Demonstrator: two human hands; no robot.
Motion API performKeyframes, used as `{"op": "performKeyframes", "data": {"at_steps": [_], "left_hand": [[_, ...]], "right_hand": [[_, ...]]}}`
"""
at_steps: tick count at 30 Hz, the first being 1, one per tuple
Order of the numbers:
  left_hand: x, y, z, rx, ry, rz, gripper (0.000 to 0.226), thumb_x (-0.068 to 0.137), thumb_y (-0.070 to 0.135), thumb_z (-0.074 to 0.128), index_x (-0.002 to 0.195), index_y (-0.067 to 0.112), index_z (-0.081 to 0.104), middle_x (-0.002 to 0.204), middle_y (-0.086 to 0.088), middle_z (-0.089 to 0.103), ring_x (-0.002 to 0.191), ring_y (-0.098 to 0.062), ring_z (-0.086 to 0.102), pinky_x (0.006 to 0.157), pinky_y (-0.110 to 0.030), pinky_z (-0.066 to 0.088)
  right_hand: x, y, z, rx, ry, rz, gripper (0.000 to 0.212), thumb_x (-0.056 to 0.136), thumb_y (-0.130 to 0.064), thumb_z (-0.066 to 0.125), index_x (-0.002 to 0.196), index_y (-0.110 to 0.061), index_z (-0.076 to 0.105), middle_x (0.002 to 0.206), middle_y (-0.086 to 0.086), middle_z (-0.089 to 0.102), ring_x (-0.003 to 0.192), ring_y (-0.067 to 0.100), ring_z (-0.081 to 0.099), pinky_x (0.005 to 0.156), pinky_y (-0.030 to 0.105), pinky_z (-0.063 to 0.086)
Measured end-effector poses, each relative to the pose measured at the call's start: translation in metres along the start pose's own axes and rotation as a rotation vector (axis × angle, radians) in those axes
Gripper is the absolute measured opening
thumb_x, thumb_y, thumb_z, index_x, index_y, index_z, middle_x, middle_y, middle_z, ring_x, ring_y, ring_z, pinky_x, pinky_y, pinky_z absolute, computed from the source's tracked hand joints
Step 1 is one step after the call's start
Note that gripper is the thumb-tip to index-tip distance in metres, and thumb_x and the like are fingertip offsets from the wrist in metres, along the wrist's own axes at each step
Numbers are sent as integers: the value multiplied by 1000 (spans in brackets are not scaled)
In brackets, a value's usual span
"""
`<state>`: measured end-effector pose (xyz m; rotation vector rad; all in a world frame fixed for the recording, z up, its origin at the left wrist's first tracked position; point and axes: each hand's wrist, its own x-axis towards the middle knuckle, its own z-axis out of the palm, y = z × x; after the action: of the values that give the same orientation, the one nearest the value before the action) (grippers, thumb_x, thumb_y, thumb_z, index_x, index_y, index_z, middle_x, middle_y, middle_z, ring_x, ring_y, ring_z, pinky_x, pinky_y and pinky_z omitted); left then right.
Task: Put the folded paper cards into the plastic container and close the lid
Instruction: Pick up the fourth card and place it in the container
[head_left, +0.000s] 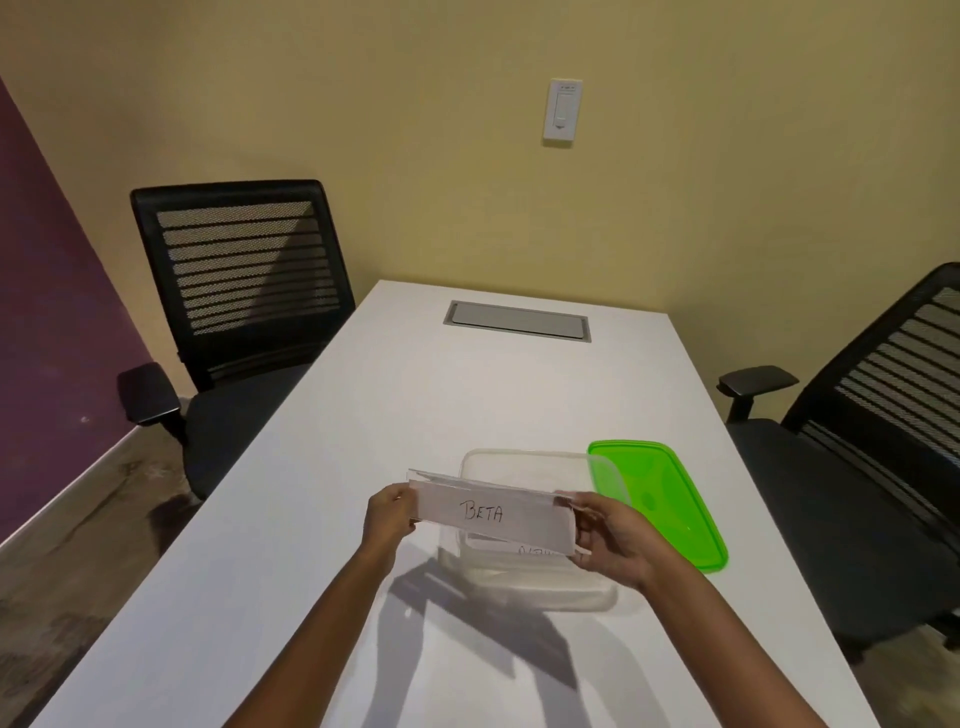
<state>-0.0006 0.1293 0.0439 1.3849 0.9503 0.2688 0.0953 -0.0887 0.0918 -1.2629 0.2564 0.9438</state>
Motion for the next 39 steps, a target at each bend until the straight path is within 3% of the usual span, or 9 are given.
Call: {"op": "performKeyframes", "data": {"at_steps": [6, 11, 14, 19, 24, 31, 33, 35, 39], "left_hand": [[-8, 5, 18, 98, -16, 77, 31, 91, 1, 41, 117, 0, 59, 98, -11, 58, 86, -25, 51, 63, -24, 44], [-15, 8, 37, 232, -22, 166, 35, 90, -2, 44, 123, 0, 56, 104, -23, 65, 87, -27, 55, 80, -31, 44], [-20, 7, 49, 361, 0, 219, 37, 87, -3, 47, 122, 0, 57, 112, -24, 66, 102, -35, 61, 88, -36, 49], [-23, 6, 61, 549, 51, 200, 18, 87, 0, 45, 92, -12, 59, 102, -31, 60, 107, -44, 58, 89, -43, 48], [-18, 4, 71, 696, -32, 120, 39, 91, 9, 45, 120, -16, 51, 128, -32, 55, 119, -42, 53, 99, -43, 45], [-10, 3, 78, 849, -150, 102, 37, 95, 14, 40, 125, -7, 48, 132, -24, 52, 121, -36, 53, 99, -35, 45], [-8, 3, 81, 907, -162, 121, 38, 96, 15, 39, 128, -5, 43, 135, -24, 50, 123, -36, 52, 101, -36, 44], [-8, 2, 86, 969, -186, 133, 43, 97, 17, 39, 135, -3, 35, 137, -26, 45, 125, -37, 50, 103, -37, 42], [-5, -1, 96, 1065, -251, 92, 58, 97, 17, 39, 148, 3, 14, 144, -27, 34, 133, -37, 41, 108, -38, 38]], "right_hand": [[1, -9, -12, -39, 184, -95, 26, 94, -17, 47, 71, -14, 59, 50, -4, 66, 59, 14, 47, 53, 25, 35], [13, -9, -21, -198, 348, -293, 28, 93, -13, 47, 67, -14, 54, 67, 8, 49, 58, 18, 41, 55, 25, 30], [19, -9, -26, -333, 395, -376, 19, 88, -5, 50, 70, -11, 51, 68, 10, 42, 56, 17, 32, 53, 26, 23], [31, -10, -39, -381, 458, -351, 26, 85, 1, 51, 61, -9, 51, 61, 9, 43, 59, 19, 36, 59, 31, 27], [45, -11, -43, -533, 543, -343, 23, 83, -3, 53, 63, -9, 42, 73, 14, 41, 71, 21, 36, 57, 29, 21], [58, -11, -44, -802, 559, -269, 30, 86, -8, 51, 59, -9, 40, 65, 6, 45, 82, 22, 43, 54, 29, 28], [56, -10, -39, -896, 549, -255, 9, 87, -7, 49, 81, -4, 56, 94, 19, 64, 93, 28, 53, 70, 30, 40], [61, -7, -40, -988, 537, -247, 34, 88, -4, 48, 121, 2, 55, 128, 22, 59, 116, 33, 55, 90, 32, 45], [64, -1, -38, -1159, 472, -197, 43, 88, -1, 45, 131, -1, 49, 138, 18, 51, 130, 30, 46, 102, 31, 41]]}}
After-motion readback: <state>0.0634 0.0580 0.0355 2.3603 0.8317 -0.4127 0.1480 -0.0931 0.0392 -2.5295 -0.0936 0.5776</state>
